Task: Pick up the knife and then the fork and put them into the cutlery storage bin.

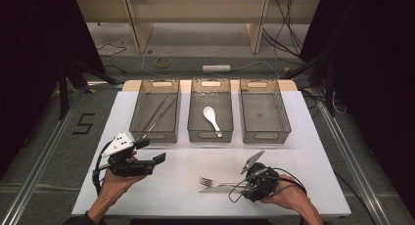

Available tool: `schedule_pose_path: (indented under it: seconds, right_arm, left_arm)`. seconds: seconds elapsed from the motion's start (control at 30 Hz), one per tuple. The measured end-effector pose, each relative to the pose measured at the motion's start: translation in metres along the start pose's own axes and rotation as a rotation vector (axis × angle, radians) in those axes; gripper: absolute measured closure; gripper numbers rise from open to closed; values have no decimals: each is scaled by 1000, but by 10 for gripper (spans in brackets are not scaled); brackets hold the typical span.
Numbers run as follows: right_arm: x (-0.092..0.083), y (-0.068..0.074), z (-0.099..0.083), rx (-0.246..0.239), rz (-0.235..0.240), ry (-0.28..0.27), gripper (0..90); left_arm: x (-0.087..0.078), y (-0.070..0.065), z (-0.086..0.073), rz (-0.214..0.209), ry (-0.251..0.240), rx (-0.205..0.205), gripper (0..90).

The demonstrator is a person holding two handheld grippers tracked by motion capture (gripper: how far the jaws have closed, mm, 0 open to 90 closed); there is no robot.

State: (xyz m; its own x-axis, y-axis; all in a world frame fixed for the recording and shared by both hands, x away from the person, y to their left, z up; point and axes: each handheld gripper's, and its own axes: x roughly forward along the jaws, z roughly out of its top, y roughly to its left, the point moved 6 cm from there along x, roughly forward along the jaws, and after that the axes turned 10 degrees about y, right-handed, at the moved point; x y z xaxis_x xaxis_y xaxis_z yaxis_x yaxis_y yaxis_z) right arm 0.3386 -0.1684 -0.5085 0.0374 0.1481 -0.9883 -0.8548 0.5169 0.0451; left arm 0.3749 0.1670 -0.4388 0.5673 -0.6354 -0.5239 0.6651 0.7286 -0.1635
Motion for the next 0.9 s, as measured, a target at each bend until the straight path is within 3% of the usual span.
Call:
schedule_pose_path:
  seconds: [0.2,0.9]
  right_arm:
    - [2,-1,-3,6,-18,28,579]
    - [7,5,-2,-76,-64,121,682]
  left_arm:
    - [0,0,0,-1,0,-1,163]
    - [1,0,-1,2,9,7,164]
